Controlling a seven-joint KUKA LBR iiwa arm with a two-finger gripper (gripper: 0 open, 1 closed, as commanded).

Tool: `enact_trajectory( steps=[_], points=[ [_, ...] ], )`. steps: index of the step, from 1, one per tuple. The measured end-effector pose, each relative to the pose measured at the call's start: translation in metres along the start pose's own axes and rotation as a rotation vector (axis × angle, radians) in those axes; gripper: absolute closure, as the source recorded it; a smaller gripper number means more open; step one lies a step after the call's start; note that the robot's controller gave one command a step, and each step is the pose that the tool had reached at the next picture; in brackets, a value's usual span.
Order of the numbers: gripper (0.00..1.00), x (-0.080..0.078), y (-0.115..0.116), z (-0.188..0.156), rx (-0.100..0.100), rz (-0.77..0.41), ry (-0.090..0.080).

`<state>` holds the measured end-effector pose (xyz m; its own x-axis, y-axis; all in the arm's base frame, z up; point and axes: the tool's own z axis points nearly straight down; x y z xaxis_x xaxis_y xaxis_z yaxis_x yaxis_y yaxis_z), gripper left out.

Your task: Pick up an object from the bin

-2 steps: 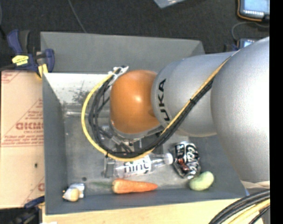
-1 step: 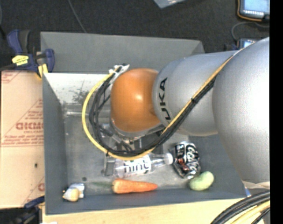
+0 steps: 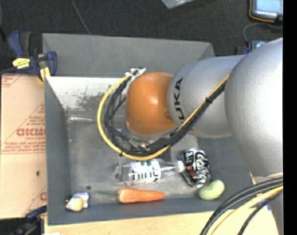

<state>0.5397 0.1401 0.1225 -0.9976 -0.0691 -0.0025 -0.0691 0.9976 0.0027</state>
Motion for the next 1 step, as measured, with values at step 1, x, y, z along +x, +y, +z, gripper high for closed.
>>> enact_trajectory(
  steps=[1],
  points=[
    [0.00,0.0042,-0.0227,0.0120,0.002,0.069,0.005]
  ],
)
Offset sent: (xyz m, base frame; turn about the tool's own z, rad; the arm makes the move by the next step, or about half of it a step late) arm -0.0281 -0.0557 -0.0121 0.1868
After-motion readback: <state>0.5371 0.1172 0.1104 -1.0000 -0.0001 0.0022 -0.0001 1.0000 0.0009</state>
